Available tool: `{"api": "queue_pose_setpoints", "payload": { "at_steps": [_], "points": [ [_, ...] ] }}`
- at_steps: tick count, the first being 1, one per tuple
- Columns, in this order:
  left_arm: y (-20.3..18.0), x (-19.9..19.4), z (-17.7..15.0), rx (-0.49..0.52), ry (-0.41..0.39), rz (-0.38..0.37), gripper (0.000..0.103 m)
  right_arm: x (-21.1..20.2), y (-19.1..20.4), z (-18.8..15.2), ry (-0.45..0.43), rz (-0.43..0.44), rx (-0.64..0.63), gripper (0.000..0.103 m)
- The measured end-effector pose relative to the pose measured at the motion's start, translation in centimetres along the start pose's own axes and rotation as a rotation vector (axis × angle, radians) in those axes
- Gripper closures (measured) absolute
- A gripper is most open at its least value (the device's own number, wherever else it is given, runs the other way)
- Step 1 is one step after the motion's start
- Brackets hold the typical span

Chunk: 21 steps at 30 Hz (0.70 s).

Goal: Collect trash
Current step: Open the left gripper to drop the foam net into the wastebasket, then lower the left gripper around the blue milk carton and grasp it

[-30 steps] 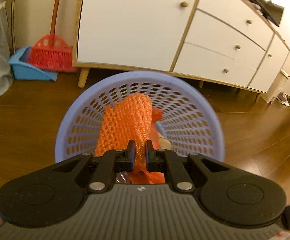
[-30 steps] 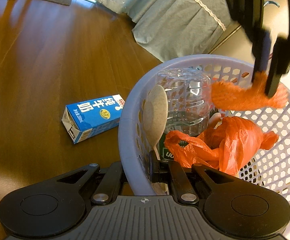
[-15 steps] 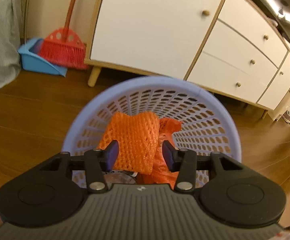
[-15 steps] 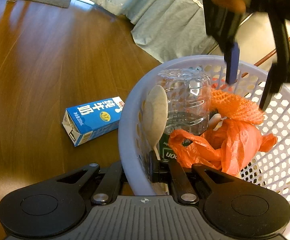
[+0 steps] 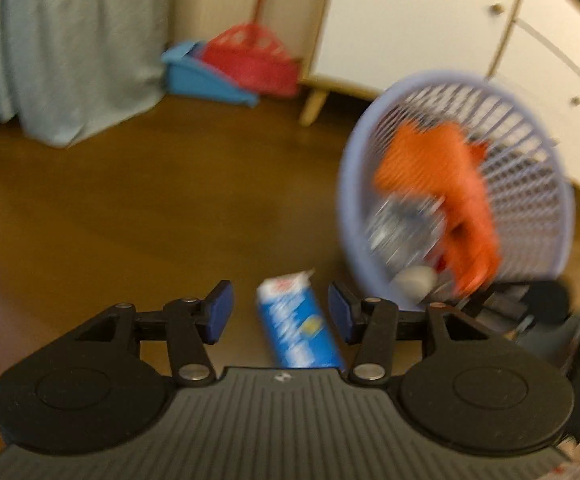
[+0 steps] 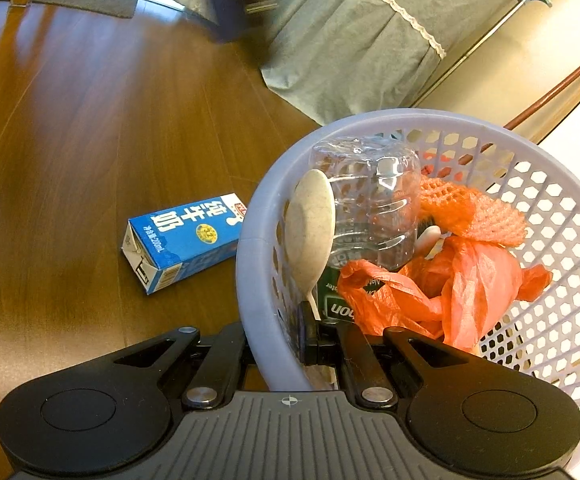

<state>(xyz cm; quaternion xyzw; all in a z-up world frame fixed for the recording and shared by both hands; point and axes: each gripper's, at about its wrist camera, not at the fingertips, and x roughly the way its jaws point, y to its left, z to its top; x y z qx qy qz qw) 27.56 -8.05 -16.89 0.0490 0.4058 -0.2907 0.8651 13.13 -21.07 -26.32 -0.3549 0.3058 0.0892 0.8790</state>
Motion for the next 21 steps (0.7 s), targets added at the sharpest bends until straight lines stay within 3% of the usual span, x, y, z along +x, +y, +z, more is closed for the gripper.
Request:
{"api": "queue_pose_setpoints", "payload": {
  "at_steps": [3,9,21],
  "points": [
    [1.2,1.0,-2.4,-0.077,0.036,0.017,0.054,0.2,-0.1,0.0,0.005,-0.005,0.003,0.1],
    [1.2,2.3,-4.2,-0.047,0.072,0.028,0.045,0.8,-0.2,0.0,0.011,-0.012,0.003,0.1],
    [0.6,3.8,-5.5,-0.048,0.116,0.049,0.041,0.4,-1.2,-0.6,0.02,-0.016,0.008,0.1]
  ]
}}
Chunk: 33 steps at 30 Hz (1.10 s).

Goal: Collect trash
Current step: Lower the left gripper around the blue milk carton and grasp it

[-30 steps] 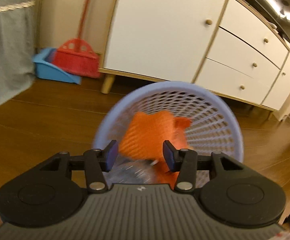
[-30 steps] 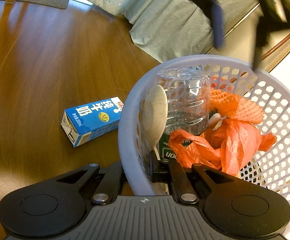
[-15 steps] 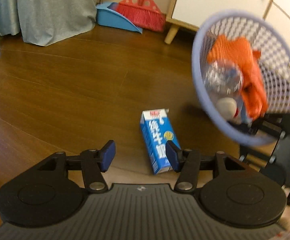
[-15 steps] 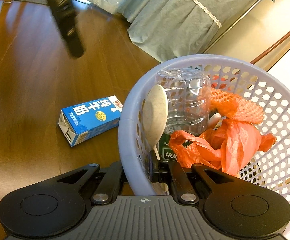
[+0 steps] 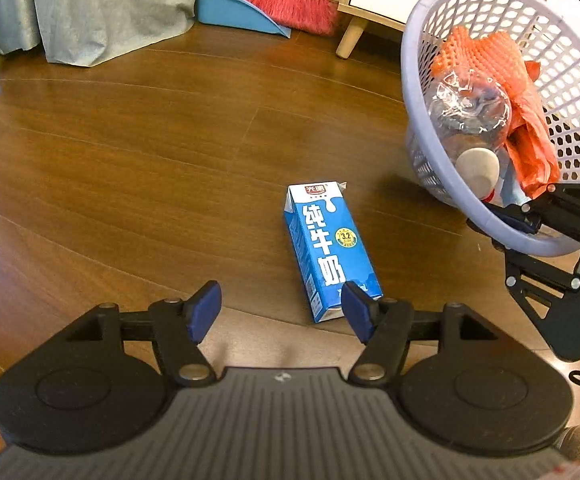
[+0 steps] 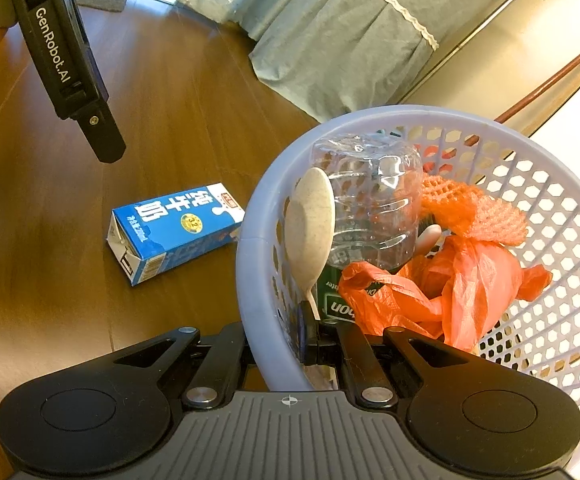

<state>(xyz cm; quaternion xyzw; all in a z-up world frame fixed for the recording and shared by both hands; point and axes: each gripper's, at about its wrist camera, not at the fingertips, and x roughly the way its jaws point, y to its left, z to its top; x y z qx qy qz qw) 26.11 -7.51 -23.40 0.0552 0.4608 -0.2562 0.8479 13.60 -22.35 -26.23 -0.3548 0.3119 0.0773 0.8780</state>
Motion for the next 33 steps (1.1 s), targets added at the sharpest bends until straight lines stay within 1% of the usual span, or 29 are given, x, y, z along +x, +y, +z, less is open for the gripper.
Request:
{"api": "queue_pose_setpoints", "payload": {
  "at_steps": [16,22,25,33],
  "points": [
    [-0.7,0.9,-0.2,0.015,0.016,0.006,0.036,0.1,-0.3,-0.2,0.005,-0.004,0.003,0.1],
    [-2.0,2.3,0.1,0.015,0.01,-0.018,0.033,0.1,-0.4,-0.2,0.005,-0.005,0.003,0.1],
    [-2.6,3.3,0.3,0.001,0.025,-0.04,0.032,0.1,-0.4,-0.3,0.006,-0.006,0.006,0.1],
    [-4.0,5.8,0.2,0.011,0.036,-0.031,0.032,0.2,-0.6,-0.4,0.005,-0.009,0.007,0.1]
  ]
}}
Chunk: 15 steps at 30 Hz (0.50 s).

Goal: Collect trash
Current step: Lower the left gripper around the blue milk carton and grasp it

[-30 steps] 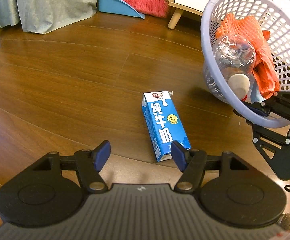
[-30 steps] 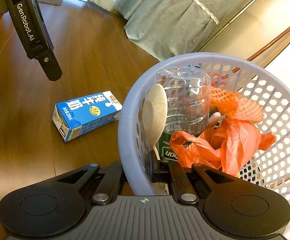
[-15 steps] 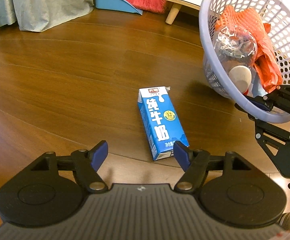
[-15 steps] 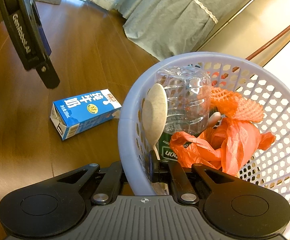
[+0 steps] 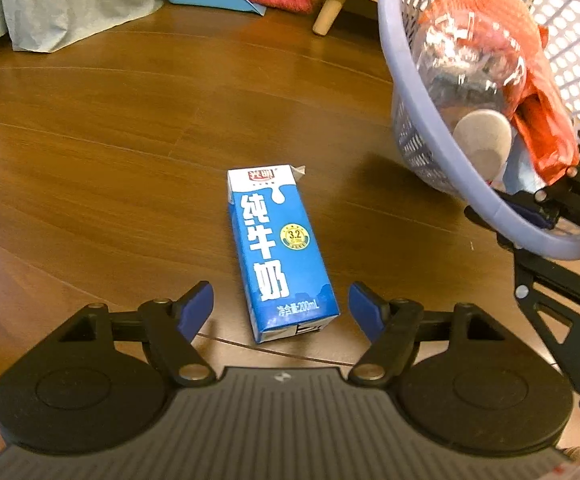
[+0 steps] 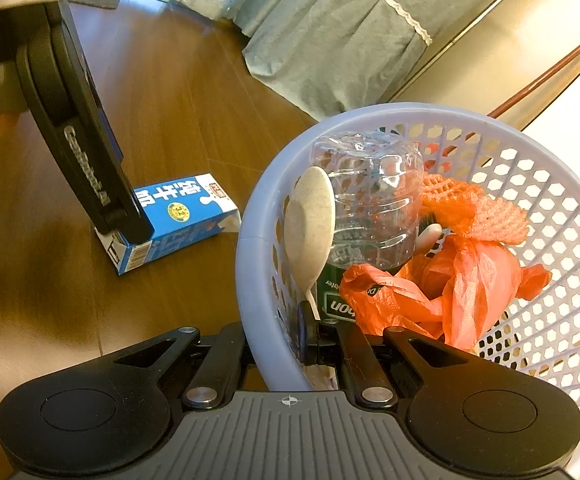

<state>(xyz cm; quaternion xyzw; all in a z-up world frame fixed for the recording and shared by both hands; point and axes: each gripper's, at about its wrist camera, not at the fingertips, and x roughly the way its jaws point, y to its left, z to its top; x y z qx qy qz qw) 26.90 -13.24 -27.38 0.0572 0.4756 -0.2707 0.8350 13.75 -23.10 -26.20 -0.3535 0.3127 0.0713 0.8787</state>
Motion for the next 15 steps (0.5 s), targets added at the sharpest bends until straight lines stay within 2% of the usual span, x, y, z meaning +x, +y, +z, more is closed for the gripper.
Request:
{"api": "queue_pose_setpoints", "payload": {
  "at_steps": [4,11,15],
  "points": [
    [-0.4,0.7,-0.2,0.023,-0.001,0.001,0.036,0.1,-0.1,-0.1,0.002,-0.002,0.003,0.1],
    [-0.5,1.4,-0.4,0.083,0.007,0.008,0.053,0.1,-0.2,-0.2,0.004,-0.003,0.005,0.1],
    [0.2,0.7,-1.0,0.107,0.004,0.025,0.055,0.1,-0.4,-0.2,0.006,-0.004,0.008,0.1]
  ]
}}
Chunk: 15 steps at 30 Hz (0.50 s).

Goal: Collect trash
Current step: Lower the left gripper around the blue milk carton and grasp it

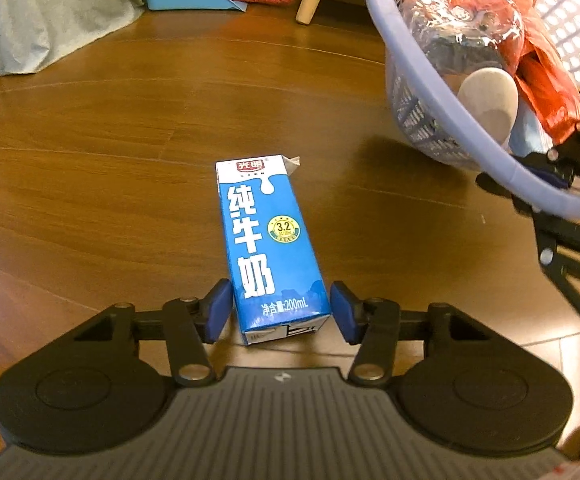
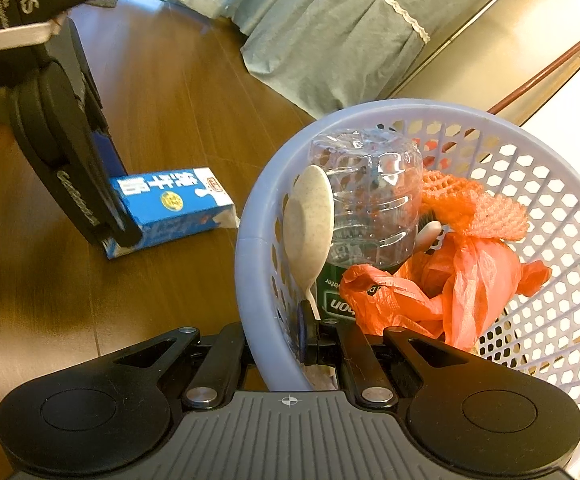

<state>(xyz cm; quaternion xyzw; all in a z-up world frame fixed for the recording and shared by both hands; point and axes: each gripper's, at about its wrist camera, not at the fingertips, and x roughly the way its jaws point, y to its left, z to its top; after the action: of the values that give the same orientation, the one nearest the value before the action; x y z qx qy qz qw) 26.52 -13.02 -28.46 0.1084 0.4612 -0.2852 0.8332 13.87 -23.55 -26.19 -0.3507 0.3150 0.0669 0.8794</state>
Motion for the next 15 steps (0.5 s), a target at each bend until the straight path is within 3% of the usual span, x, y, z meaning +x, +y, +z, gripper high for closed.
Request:
{"api": "queue_pose_setpoints", "payload": {
  "at_steps": [6,15],
  "points": [
    [1.0,-2.1,-1.7,0.079,0.013,0.033,0.055,0.0,-0.2,-0.3,0.0,-0.001,0.005,0.1],
    [3.3,-2.7,-2.8,-0.011,0.031,0.059,0.053,0.4,-0.6,-0.7,-0.001,0.0,0.001,0.1]
  ]
}}
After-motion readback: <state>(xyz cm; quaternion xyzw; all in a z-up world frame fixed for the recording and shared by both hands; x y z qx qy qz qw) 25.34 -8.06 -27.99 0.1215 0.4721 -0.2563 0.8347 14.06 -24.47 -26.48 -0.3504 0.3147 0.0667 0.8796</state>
